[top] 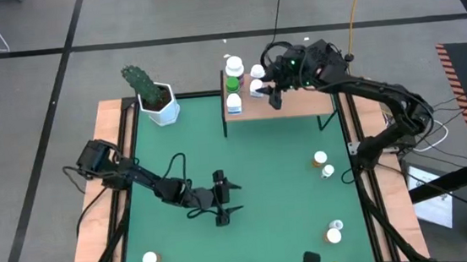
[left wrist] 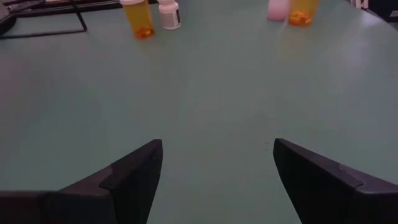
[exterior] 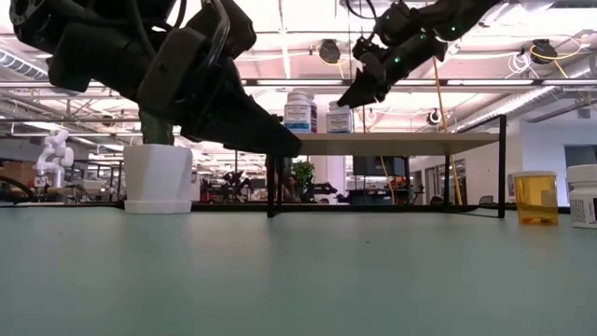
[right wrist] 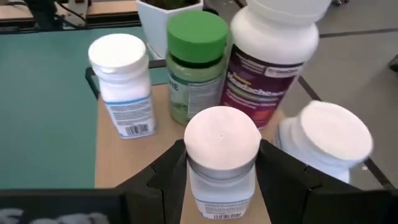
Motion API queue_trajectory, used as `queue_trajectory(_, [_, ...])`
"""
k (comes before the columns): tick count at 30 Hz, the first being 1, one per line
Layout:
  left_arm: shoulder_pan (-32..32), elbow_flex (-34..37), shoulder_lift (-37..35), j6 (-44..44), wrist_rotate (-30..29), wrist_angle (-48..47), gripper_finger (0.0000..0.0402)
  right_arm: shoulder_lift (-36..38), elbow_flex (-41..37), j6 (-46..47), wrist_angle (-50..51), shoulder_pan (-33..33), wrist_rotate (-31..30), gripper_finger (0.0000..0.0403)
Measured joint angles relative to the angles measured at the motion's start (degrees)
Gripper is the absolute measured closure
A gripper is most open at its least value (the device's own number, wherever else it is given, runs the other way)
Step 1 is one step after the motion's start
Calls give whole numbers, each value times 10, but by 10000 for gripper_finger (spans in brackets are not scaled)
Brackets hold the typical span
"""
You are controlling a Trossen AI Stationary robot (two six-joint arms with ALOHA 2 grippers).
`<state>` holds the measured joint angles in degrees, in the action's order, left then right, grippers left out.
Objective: Pick and place medicine bottles onto shelf by color
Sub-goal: Put the blue pill bottle on the shelf
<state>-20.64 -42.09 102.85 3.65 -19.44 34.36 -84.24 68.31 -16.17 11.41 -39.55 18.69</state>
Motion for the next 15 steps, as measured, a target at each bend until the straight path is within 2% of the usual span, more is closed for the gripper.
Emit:
queue_trajectory(6, [0,0,0,-5,0,5,94,0,0,5,2,-17,39,242])
queue_trajectory(15, [0,0,0,25,-1,-7,94,0,0,0,-4,-11,-8,192])
